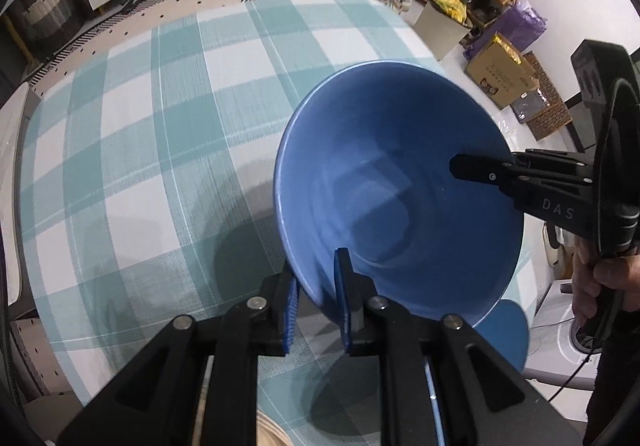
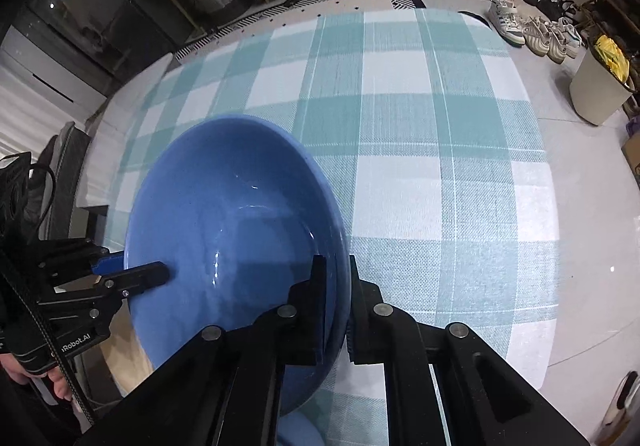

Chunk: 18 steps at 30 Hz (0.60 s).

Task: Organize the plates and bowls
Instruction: 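Lift and carry the last blue bowl with both tools toward the stacked bowls, then lower the held blue bowl into the nested blue bowls with both tools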

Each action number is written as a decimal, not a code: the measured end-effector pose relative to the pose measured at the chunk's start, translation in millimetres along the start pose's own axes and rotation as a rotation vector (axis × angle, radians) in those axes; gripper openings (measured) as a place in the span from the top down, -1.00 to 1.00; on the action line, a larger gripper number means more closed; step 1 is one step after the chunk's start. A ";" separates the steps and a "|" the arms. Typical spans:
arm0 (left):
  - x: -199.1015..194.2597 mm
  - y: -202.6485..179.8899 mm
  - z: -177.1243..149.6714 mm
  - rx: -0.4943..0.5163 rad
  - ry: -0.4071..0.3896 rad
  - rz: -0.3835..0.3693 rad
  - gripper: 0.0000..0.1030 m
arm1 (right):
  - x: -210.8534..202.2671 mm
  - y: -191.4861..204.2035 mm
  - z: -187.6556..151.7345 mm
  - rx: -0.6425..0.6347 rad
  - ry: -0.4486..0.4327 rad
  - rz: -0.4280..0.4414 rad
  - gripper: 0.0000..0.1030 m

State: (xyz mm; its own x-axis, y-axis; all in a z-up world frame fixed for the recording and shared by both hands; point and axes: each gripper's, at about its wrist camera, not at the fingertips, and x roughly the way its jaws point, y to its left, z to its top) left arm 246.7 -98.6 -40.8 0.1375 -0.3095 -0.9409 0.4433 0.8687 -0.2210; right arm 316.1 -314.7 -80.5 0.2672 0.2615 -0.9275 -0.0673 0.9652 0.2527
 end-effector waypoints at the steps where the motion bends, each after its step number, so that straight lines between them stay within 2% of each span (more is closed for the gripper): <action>1: -3.4 -1.7 0.7 0.005 -0.001 0.002 0.72 | -3.0 1.2 -0.2 -0.001 -0.005 0.000 0.86; 12: -43.2 -17.0 2.9 0.015 -0.032 0.011 0.72 | -56.7 17.0 -5.0 -0.025 -0.061 -0.026 0.86; 18: -67.4 -29.9 -10.9 0.041 -0.058 0.010 0.72 | -86.8 26.1 -18.4 -0.032 -0.090 -0.027 0.86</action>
State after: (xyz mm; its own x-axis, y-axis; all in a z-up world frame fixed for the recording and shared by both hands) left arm 214.6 -99.5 26.5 0.1927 -0.3234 -0.9264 0.4777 0.8556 -0.1994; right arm 273.5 -312.0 1.5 0.3545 0.2353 -0.9050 -0.0895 0.9719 0.2176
